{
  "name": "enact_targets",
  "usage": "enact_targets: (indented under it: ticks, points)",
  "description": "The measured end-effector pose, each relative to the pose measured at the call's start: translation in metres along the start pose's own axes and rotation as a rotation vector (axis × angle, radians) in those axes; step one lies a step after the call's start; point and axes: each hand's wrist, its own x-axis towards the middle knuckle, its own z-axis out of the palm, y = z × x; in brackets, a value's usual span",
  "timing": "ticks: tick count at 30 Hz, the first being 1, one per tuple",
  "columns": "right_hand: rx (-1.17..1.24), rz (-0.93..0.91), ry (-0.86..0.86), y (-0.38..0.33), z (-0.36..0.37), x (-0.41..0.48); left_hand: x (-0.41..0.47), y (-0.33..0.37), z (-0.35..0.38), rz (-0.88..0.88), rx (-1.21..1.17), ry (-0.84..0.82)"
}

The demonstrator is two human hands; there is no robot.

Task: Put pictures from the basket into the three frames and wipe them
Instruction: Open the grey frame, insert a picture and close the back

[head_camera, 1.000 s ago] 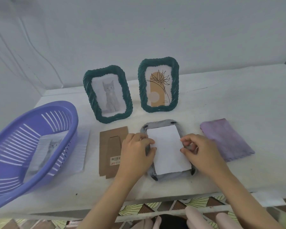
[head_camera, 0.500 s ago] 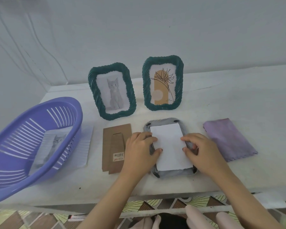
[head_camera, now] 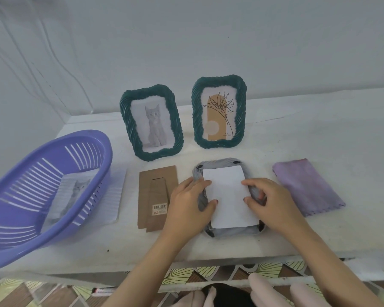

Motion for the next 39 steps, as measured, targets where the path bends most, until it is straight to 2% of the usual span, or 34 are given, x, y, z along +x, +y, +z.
enact_targets:
  ticks: [16, 24, 39]
  points:
    - [0.163, 0.047, 0.041, 0.006, 0.003, 0.005, 0.003, -0.004, 0.001, -0.106, -0.191, 0.005]
    - [0.512, 0.164, 0.06, 0.005, 0.005, 0.015, 0.005, -0.008, 0.003, -0.131, -0.181, -0.001]
    - [0.359, 0.102, -0.068, 0.005, -0.003, 0.019, 0.004, -0.01, 0.007, -0.134, -0.17, 0.012]
